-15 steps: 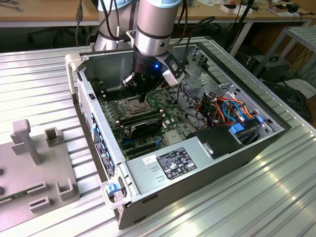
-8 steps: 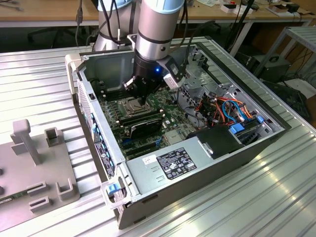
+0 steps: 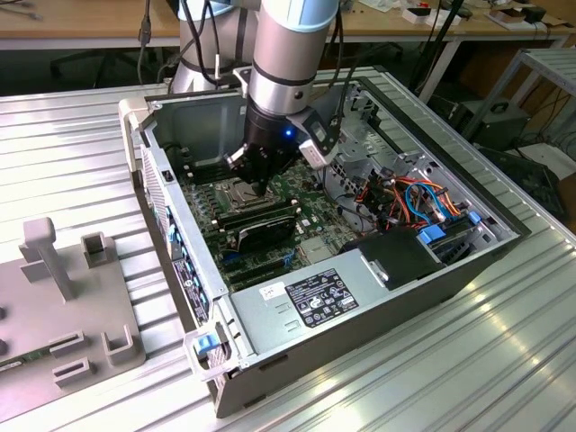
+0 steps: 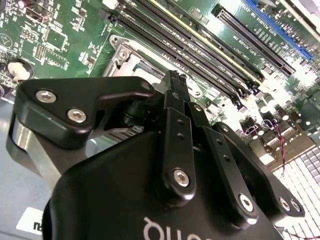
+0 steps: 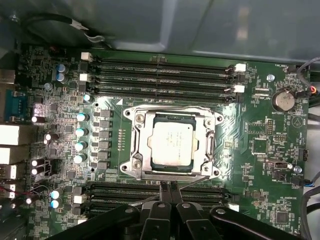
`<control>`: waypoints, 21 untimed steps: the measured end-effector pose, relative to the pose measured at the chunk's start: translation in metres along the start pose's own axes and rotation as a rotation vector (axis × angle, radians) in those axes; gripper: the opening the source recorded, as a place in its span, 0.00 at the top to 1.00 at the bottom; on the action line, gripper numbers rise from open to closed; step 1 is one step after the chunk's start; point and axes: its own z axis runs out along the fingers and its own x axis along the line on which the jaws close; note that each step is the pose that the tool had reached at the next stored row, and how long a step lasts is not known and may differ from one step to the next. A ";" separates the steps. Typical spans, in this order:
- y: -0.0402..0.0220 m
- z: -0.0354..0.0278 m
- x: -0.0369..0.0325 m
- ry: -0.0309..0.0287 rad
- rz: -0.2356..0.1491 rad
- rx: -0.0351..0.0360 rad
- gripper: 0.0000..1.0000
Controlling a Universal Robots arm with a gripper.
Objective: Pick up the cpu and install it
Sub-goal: 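Install the second cpu locking lever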
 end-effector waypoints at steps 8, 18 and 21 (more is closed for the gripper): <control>0.0003 0.0141 0.0141 0.0000 0.000 -0.0004 0.89; 0.0012 0.0210 0.0335 -0.0001 0.000 -0.0030 0.89; 0.0015 0.0230 0.0363 -0.0003 0.000 -0.0035 0.89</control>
